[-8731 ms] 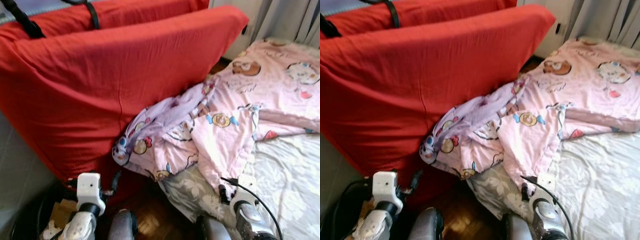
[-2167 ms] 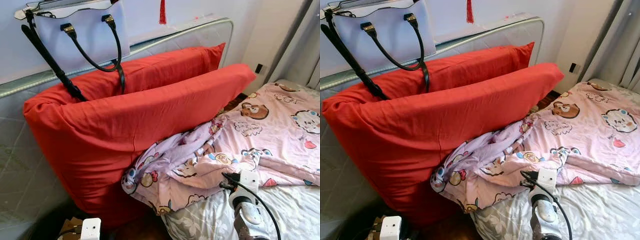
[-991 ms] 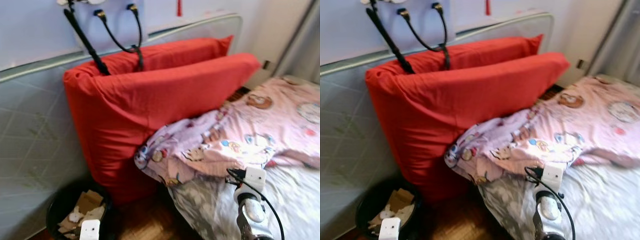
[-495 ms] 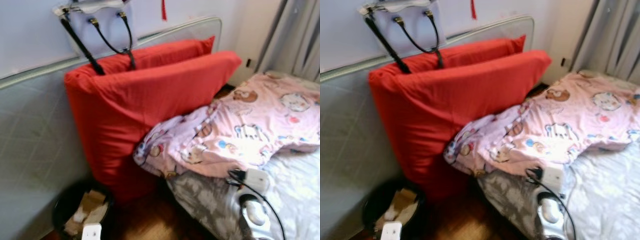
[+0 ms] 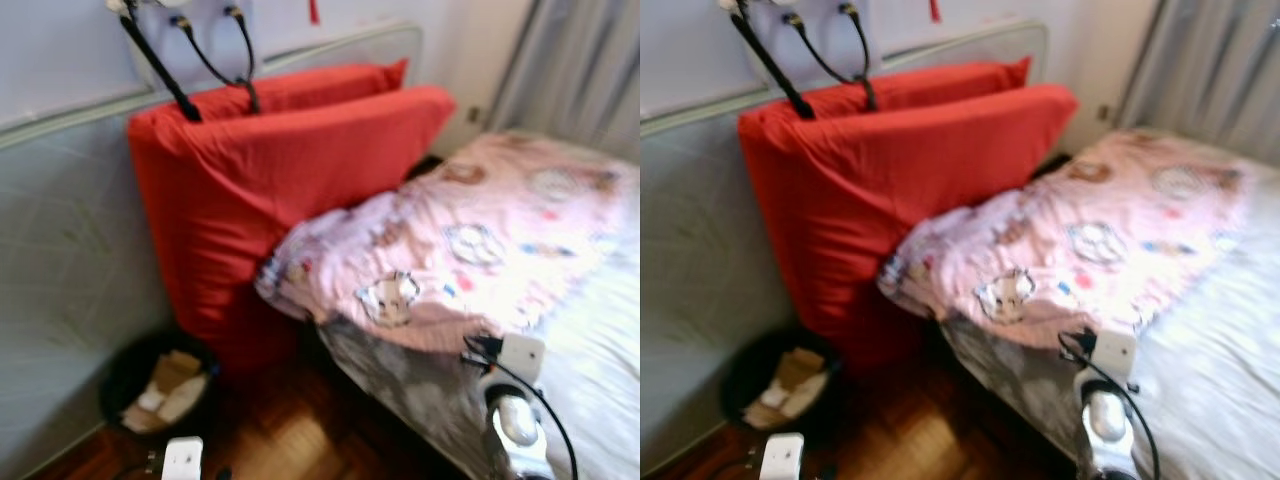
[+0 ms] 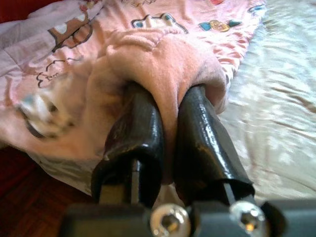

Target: Clean up the room

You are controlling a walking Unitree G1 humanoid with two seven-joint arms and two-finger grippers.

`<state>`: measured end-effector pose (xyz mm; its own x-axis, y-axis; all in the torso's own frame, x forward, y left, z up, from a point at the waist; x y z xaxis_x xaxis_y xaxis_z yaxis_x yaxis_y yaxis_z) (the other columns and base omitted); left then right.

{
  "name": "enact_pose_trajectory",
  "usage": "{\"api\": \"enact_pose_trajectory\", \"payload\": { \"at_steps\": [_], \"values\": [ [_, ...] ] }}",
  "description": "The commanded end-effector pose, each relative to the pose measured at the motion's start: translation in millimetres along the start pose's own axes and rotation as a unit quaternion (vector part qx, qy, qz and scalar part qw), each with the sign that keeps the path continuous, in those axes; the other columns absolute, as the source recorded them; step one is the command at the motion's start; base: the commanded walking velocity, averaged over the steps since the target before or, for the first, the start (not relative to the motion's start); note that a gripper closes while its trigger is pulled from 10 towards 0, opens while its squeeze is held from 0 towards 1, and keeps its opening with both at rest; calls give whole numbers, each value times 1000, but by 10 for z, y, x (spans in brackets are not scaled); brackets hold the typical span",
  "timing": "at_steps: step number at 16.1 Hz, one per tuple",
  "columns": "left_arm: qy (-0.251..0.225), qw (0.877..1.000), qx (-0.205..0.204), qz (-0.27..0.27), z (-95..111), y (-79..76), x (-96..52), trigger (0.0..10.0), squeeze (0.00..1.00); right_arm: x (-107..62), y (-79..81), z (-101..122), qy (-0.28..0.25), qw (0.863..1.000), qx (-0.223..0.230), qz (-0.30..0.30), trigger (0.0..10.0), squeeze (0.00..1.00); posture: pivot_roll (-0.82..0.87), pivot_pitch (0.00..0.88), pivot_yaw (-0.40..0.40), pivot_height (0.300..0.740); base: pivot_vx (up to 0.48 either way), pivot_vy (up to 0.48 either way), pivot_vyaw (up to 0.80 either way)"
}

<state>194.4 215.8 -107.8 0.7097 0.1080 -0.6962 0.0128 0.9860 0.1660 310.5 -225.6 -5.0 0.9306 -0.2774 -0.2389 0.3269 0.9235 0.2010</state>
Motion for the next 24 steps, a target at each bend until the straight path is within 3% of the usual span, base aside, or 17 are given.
{"api": "enact_pose_trajectory", "payload": {
  "at_steps": [1, 9, 10, 11, 14, 21, 22, 24],
  "values": [
    [2, 1000, 5, -2, -13, -5, -5, 10000, 0, 21, 22, 64, -14, 1000, 1, 2, 10000, 0, 53, 0, -12, 740, -262, 0, 0],
    [8, 1000, 5, 1, -35, -4, -7, 10000, 0, -2, 103, -115, 42, 999, -4, 32, 10000, 0, 46, 0, -10, 740, -96, 0, 0],
    [10, 1000, 4, 1, -44, -8, -9, 10000, 0, -8, 114, -143, 51, 998, -6, 37, 10000, 278, 45, 0, -10, 740, 0, 0, 0],
    [11, 1000, 4, 0, -51, -14, -11, 10000, 0, -16, 141, -173, 61, 997, -3, 47, 10000, 1000, 47, 0, -11, 740, 0, 0, 0],
    [12, 1000, 2, 1, -52, -13, -10, 10000, 0, -27, 155, -207, 70, 996, -9, 50, 10000, 1000, 49, 0, -14, 740, 0, 0, 0],
    [13, 1000, 4, 1, -58, -10, -11, 10000, 0, -34, 5, -239, 82, 996, -24, 16, 10000, 1000, 50, 0, -14, 740, 0, 0, 0],
    [13, 1000, 4, 0, -58, -10, -11, 10000, 0, -45, 20, -269, 89, 996, -23, 20, 10000, 0, 50, 0, -13, 740, 0, 0, 0],
    [15, 1000, 5, -2, -62, -20, -12, 10000, 0, -111, 59, -423, 126, 992, -13, 30, 10000, 0, 49, 0, -14, 740, 0, 0, 0]
  ]
}}
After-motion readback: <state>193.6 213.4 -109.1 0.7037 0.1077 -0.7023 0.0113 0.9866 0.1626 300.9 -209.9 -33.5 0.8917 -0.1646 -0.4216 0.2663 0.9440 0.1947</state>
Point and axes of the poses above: a point about 5 cm out from each wrist's last joint towards the gripper, its own x axis pointing out of the wrist towards the gripper, its own z axis along the axis of the wrist's last joint, y = z × x, the point moved 4 cm from there along x, pointing out of the wrist towards the gripper, and after that the axes turned 10 degrees about x, right-handed, at the moved point
